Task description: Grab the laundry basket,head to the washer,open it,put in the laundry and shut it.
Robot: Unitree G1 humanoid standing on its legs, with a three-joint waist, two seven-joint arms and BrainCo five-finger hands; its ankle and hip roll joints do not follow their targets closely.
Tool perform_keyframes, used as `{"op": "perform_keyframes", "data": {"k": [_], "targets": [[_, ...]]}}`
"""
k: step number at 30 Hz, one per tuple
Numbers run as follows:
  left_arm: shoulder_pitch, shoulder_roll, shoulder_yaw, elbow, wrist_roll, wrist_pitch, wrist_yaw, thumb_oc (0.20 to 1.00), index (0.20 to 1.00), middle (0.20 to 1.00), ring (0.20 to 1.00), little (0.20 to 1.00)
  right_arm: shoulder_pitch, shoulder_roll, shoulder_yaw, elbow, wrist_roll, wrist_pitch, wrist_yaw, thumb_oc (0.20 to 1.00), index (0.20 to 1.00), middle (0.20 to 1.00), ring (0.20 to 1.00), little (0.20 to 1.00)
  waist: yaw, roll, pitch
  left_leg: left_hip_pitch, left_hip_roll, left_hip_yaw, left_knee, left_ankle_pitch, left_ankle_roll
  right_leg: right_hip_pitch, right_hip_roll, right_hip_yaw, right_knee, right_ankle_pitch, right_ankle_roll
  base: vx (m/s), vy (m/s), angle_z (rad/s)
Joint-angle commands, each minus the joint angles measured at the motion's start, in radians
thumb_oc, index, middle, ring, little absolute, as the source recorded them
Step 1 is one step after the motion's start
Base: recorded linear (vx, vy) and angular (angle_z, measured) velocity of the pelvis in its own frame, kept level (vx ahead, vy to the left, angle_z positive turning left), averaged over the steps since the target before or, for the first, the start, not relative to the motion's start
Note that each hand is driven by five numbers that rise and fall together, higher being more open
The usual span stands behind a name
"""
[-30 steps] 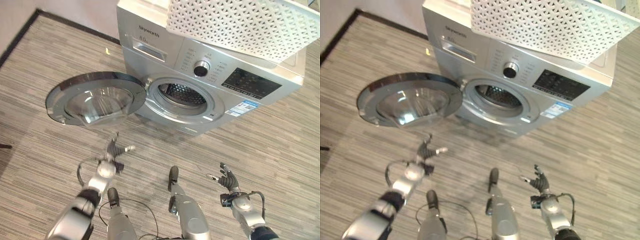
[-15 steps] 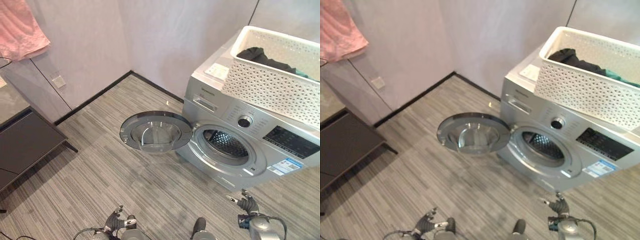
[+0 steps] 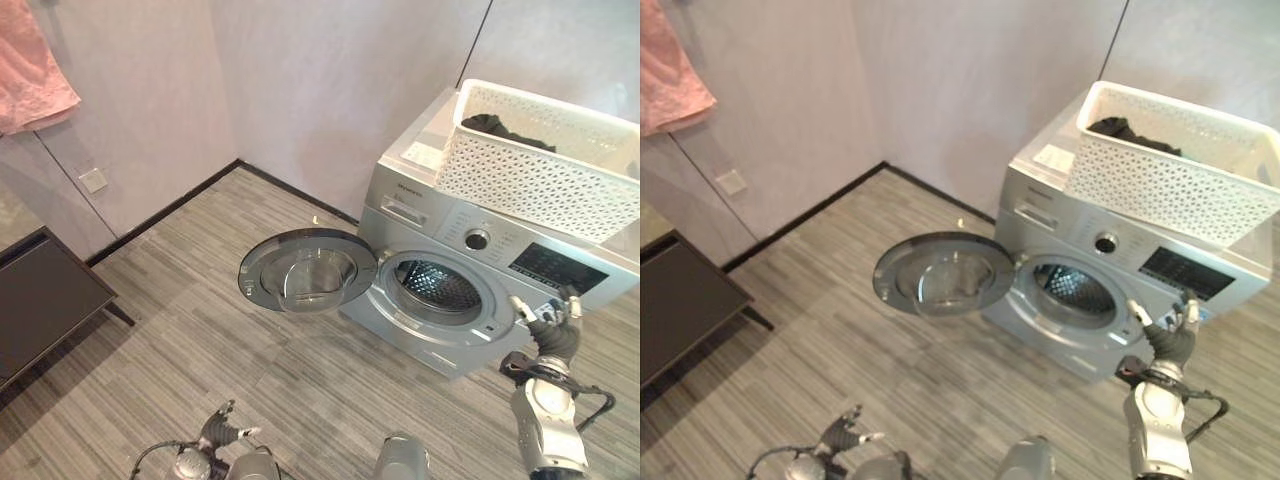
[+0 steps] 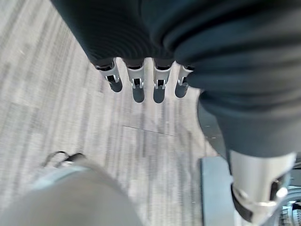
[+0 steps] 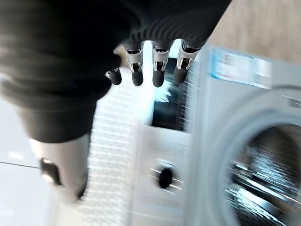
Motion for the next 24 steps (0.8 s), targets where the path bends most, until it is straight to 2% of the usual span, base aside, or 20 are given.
{"op": "perform_keyframes", "data": {"k": [1, 4, 7, 9, 11, 12, 13, 14, 15, 17, 18, 19, 20, 21, 22, 23, 24], "targets": [[-0.005, 0.01, 0.028, -0.063, 0.043, -0.024, 0.01, 1.0, 1.0, 1.0, 1.0, 1.0, -0.084, -0.072, -0.122, -0.108, -0.136, -0.074, -0.115, 1.0, 1.0, 1.0, 1.0, 1.0, -0.028, 0.023, 0.02, 0.143, -0.03, 0.014, -0.102, -0.094, 0.02, 0.017, -0.003, 0.017, -0.134, 0.062, 0.037, 0.21, -0.146, -0.03], [-0.02, 0.013, 0.025, -0.065, 0.067, -0.026, 0.016, 1.0, 1.0, 1.0, 1.0, 1.0, -0.116, -0.097, -0.167, -0.201, -0.21, -0.063, -0.164, 1.0, 1.0, 1.0, 1.0, 1.0, -0.038, 0.021, 0.014, 0.156, -0.019, -0.007, -0.08, -0.122, -0.004, 0.018, -0.025, 0.015, -0.273, 0.113, 0.047, 0.21, -0.152, 0.15], [-0.043, 0.007, 0.016, -0.039, 0.084, -0.025, 0.032, 1.0, 1.0, 1.0, 1.0, 1.0, -0.172, -0.139, -0.172, -0.26, -0.237, -0.06, -0.188, 1.0, 1.0, 1.0, 1.0, 1.0, -0.046, 0.013, -0.001, 0.18, 0.0, -0.013, -0.076, -0.14, -0.023, 0.012, -0.025, 0.01, -0.305, 0.142, 0.052, 0.24, -0.19, 0.34], [-0.06, 0.001, 0.014, -0.022, 0.077, -0.022, 0.035, 1.0, 1.0, 1.0, 1.0, 1.0, -0.197, -0.174, -0.177, -0.304, -0.238, -0.071, -0.178, 1.0, 1.0, 1.0, 1.0, 1.0, -0.048, -0.008, -0.028, 0.2, 0.005, -0.021, -0.086, -0.147, -0.038, 0.024, -0.004, 0.026, -0.305, 0.128, 0.052, 0.28, -0.186, 0.33], [-0.064, -0.014, 0.018, 0.012, 0.065, -0.023, 0.044, 1.0, 1.0, 1.0, 1.0, 1.0, -0.223, -0.214, -0.168, -0.332, -0.235, -0.079, -0.16, 1.0, 1.0, 1.0, 1.0, 1.0, -0.053, -0.023, -0.06, 0.237, 0.034, -0.022, -0.11, -0.146, -0.057, 0.03, 0.025, 0.034, -0.282, 0.104, 0.052, 0.27, -0.197, 0.19], [-0.065, -0.017, 0.019, 0.016, 0.065, -0.025, 0.046, 1.0, 1.0, 1.0, 1.0, 1.0, -0.225, -0.217, -0.165, -0.329, -0.233, -0.08, -0.16, 1.0, 1.0, 1.0, 1.0, 1.0, -0.054, -0.018, -0.06, 0.242, 0.038, -0.021, -0.115, -0.144, -0.06, 0.03, 0.028, 0.034, -0.279, 0.099, 0.052, 0.36, -0.271, 0.06], [-0.072, -0.032, 0.024, 0.054, 0.038, -0.026, 0.061, 1.0, 1.0, 1.0, 1.0, 1.0, -0.268, -0.263, -0.117, -0.348, -0.207, -0.099, -0.135, 1.0, 1.0, 1.0, 1.0, 1.0, -0.058, -0.025, -0.079, 0.274, 0.091, -0.021, -0.12, -0.107, -0.081, 0.026, 0.087, 0.037, -0.237, 0.041, 0.039, 0.3, -0.274, -0.02], [-0.076, -0.04, 0.03, 0.065, 0.018, -0.029, 0.065, 1.0, 1.0, 1.0, 1.0, 1.0, -0.294, -0.286, -0.092, -0.358, -0.195, -0.109, -0.124, 1.0, 1.0, 1.0, 1.0, 1.0, -0.054, -0.023, -0.084, 0.262, 0.126, -0.025, -0.084, -0.066, -0.092, 0.032, 0.129, 0.037, -0.225, 0.01, 0.019, 0.34, -0.404, -0.08], [-0.082, -0.044, 0.035, 0.072, -0.004, -0.027, 0.069, 1.0, 1.0, 1.0, 1.0, 1.0, -0.335, -0.31, -0.065, -0.368, -0.182, -0.119, -0.11, 1.0, 1.0, 1.0, 1.0, 1.0, -0.046, -0.028, -0.084, 0.226, 0.157, -0.038, 0.004, -0.002, -0.097, 0.047, 0.166, 0.039, -0.23, -0.004, -0.007, 0.17, -0.334, -0.21], [-0.091, -0.046, 0.026, 0.06, -0.039, -0.027, 0.073, 1.0, 1.0, 1.0, 1.0, 1.0, -0.41, -0.356, -0.013, -0.377, -0.143, -0.14, -0.097, 1.0, 1.0, 1.0, 1.0, 1.0, -0.023, -0.054, -0.075, 0.126, 0.18, -0.091, 0.2, 0.077, -0.087, 0.085, 0.216, 0.045, -0.256, -0.024, -0.049, 0.09, -0.331, -0.43], [-0.087, -0.042, 0.022, 0.047, -0.046, -0.03, 0.071, 1.0, 1.0, 1.0, 1.0, 1.0, -0.444, -0.379, 0.006, -0.372, -0.136, -0.141, -0.089, 1.0, 1.0, 1.0, 1.0, 1.0, -0.012, -0.061, -0.072, 0.091, 0.181, -0.119, 0.243, 0.109, -0.092, 0.103, 0.234, 0.046, -0.27, -0.034, -0.062, 0.1, -0.281, -0.52], [-0.087, -0.032, 0.011, 0.014, -0.049, -0.034, 0.068, 1.0, 1.0, 1.0, 1.0, 1.0, -0.492, -0.449, 0.032, -0.357, -0.146, -0.124, -0.073, 1.0, 1.0, 1.0, 1.0, 1.0, 0.017, -0.085, -0.06, 0.009, 0.166, -0.163, 0.223, 0.078, -0.085, 0.143, 0.243, 0.046, -0.292, -0.062, -0.074, 0.1, -0.161, -0.24], [-0.088, -0.033, 0.011, 0.013, -0.049, -0.033, 0.068, 1.0, 1.0, 1.0, 1.0, 1.0, -0.495, -0.451, 0.033, -0.355, -0.146, -0.124, -0.073, 1.0, 1.0, 1.0, 1.0, 1.0, 0.014, -0.087, -0.06, 0.005, 0.16, -0.165, 0.222, 0.084, -0.083, 0.141, 0.238, 0.044, -0.294, -0.058, -0.074, 0.13, -0.094, 0.03], [-0.088, -0.029, 0.004, -0.001, -0.051, -0.033, 0.063, 1.0, 1.0, 1.0, 1.0, 1.0, -0.527, -0.491, 0.051, -0.332, -0.153, -0.107, -0.063, 1.0, 1.0, 1.0, 1.0, 1.0, 0.024, -0.1, -0.062, -0.023, 0.139, -0.178, 0.165, 0.049, -0.08, 0.159, 0.238, 0.044, -0.308, -0.067, -0.075, 0.1, 0.028, 0.23], [-0.086, -0.026, -0.001, -0.007, -0.057, -0.035, 0.058, 1.0, 1.0, 1.0, 1.0, 1.0, -0.548, -0.53, 0.065, -0.303, -0.153, -0.092, -0.055, 1.0, 1.0, 1.0, 1.0, 1.0, 0.032, -0.103, -0.064, -0.039, 0.129, -0.177, 0.083, 0.043, -0.082, 0.172, 0.239, 0.041, -0.315, -0.076, -0.073, 0.19, 0.134, 0.37], [-0.083, -0.009, -0.016, -0.014, -0.062, -0.036, 0.036, 1.0, 1.0, 1.0, 1.0, 1.0, -0.564, -0.617, 0.101, -0.183, -0.13, -0.031, -0.004, 1.0, 1.0, 1.0, 1.0, 1.0, 0.045, -0.1, -0.066, -0.048, 0.142, -0.141, -0.092, 0.084, -0.096, 0.193, 0.244, 0.022, -0.315, -0.085, -0.066, 0.14, 0.128, 0.36], [-0.082, -0.011, -0.017, -0.016, -0.063, -0.035, 0.034, 1.0, 1.0, 1.0, 1.0, 1.0, -0.572, -0.624, 0.107, -0.173, -0.126, -0.034, -0.002, 1.0, 1.0, 1.0, 1.0, 1.0, 0.046, -0.097, -0.068, -0.036, 0.143, -0.136, -0.115, 0.094, -0.098, 0.192, 0.245, 0.024, -0.314, -0.086, -0.066, 0.12, 0.16, 0.24]]}}
